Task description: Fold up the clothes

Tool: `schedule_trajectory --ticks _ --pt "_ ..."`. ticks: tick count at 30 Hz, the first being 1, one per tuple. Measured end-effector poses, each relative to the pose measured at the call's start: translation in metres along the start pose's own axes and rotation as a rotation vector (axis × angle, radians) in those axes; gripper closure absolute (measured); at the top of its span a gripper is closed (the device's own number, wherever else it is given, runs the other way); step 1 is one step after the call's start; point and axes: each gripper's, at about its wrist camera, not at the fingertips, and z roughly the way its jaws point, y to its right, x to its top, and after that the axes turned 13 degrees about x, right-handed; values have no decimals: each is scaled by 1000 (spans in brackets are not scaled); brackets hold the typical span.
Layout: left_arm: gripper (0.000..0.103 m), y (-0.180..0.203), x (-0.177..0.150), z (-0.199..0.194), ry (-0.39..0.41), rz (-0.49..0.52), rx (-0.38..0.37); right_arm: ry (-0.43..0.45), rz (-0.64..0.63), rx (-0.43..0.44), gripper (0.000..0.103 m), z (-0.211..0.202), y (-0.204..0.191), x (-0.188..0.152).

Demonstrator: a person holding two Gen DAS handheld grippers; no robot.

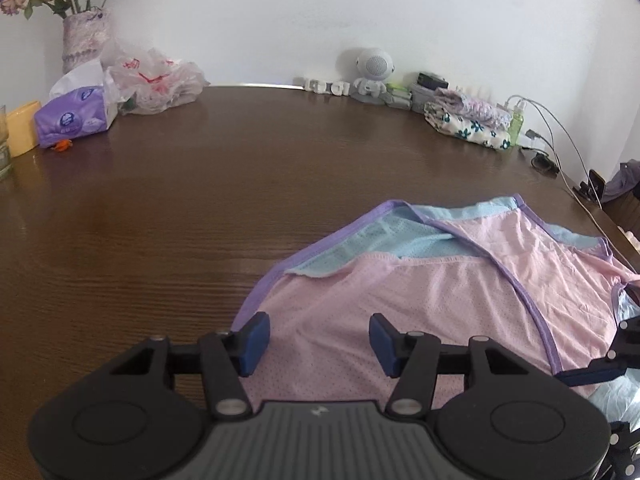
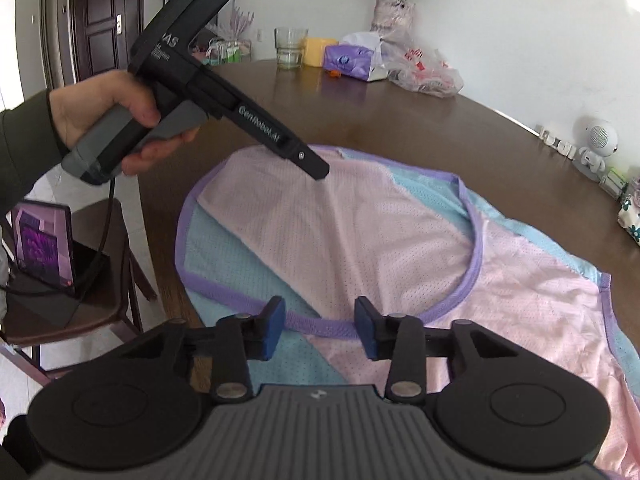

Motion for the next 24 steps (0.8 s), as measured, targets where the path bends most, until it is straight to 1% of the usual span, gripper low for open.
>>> schedule_trajectory --ticks 1,3,4,7,11,12,14,15,16,17,18,19,20,22,24 --pt "49 0 1 0 4 0 4 0 9 1 68 -1 1 -1" --pt "49 4 0 1 10 15 26 -5 41 -3 84 -5 3 -1" --pt "49 8 -1 1 18 39 40 -4 49 -4 99 -7 2 0" --pt "48 17 -3 1 27 97 72 -16 52 30 100 -13 -2 -1" --pt "48 13 4 3 -4 75 57 -30 45 69 100 -20 -7 -6" --pt "48 12 7 3 -12 56 35 -39 39 75 100 -20 -7 -6" --pt "48 8 15 4 -26 19 -10 -42 23 93 93 -22 -8 -5" --pt "48 7 19 3 -12 12 -30 -28 14 106 91 -27 -6 0" --pt "48 7 26 4 2 21 -20 -9 7 113 79 -31 -3 4" --pt "48 8 33 6 18 41 17 11 7 100 61 -33 2 9" --pt "47 8 39 11 35 59 59 21 5 72 56 -33 9 13" --pt "47 8 45 17 49 66 93 31 4 43 55 -33 15 18" --pt "45 5 49 23 46 58 97 36 7 15 55 -32 22 21" --pt "45 0 56 38 -14 39 36 37 44 -18 55 -27 33 21" --pt "45 0 55 44 -46 52 -10 52 87 -12 55 -25 40 19"
